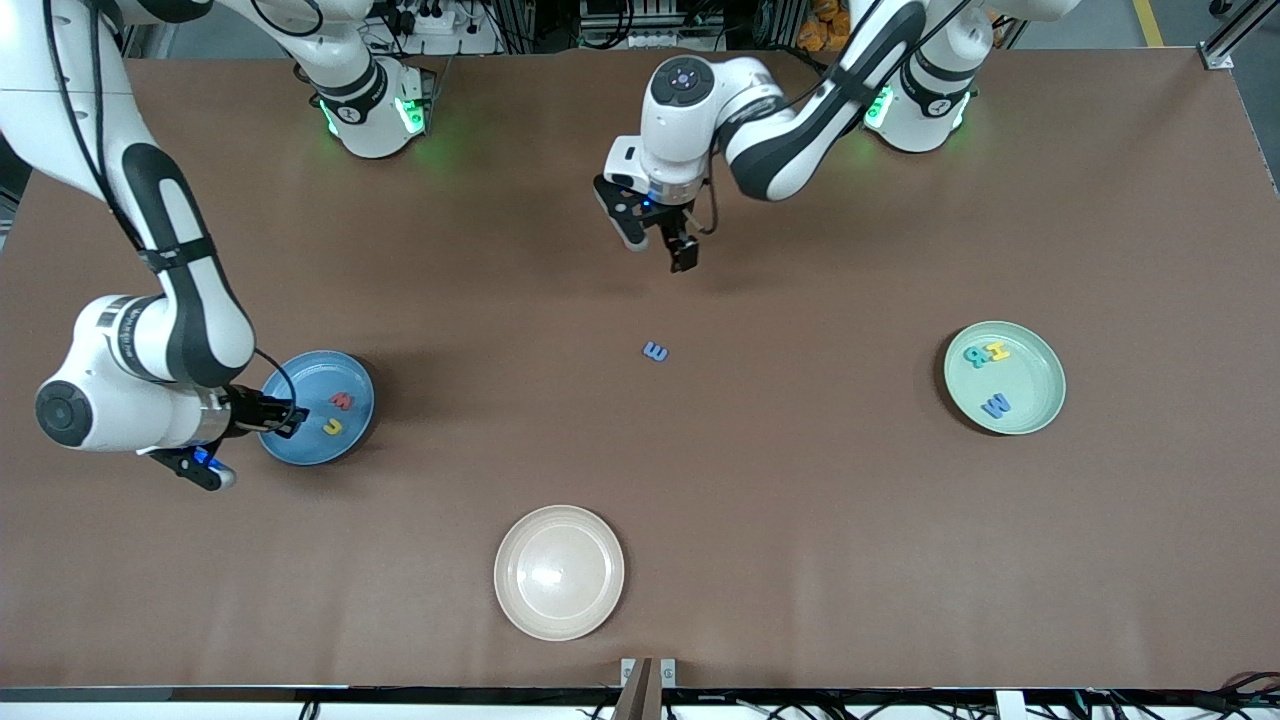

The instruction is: Sort upper and lower case letters into plates

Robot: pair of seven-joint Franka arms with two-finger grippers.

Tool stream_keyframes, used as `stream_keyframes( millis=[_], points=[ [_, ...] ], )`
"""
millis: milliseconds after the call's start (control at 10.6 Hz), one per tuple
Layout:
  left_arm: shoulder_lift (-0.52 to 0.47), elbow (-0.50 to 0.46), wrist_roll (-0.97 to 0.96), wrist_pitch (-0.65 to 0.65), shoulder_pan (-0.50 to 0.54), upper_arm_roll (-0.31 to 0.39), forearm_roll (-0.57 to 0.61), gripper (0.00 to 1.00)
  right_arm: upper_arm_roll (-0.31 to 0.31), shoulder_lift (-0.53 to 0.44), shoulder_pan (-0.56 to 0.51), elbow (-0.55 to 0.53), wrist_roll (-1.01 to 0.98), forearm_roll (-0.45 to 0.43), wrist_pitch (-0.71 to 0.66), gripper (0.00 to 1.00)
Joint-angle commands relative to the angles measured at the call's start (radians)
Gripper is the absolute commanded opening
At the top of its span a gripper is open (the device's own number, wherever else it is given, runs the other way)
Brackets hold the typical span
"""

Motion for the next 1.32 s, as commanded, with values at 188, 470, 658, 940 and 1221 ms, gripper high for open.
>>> stream_keyframes(
  millis=[188,470,658,940,1221],
  points=[
    [0.135,0.021,0.028,0.145,-0.081,0.000,0.135,1.00,0.015,0.024,0.001,-0.007,-0.003,-0.002,0.012,0.23],
    [0.177,0.044,0.029,0.147,-0.129,0.041,0.194,1.00,0.016,0.017,0.016,0.003,0.013,0.001,0.001,1.00],
    [0.198,0.044,0.028,0.146,-0.140,0.045,0.227,1.00,0.018,0.013,0.042,0.014,0.019,0.004,0.001,1.00],
    [0.217,0.052,0.028,0.146,-0.146,0.048,0.242,0.98,0.024,0.010,0.120,0.057,0.138,0.006,-0.002,1.00],
    [0.231,0.056,0.017,0.146,-0.175,0.069,0.259,0.92,0.080,0.011,0.153,0.083,0.203,0.045,0.009,1.00]
  ],
)
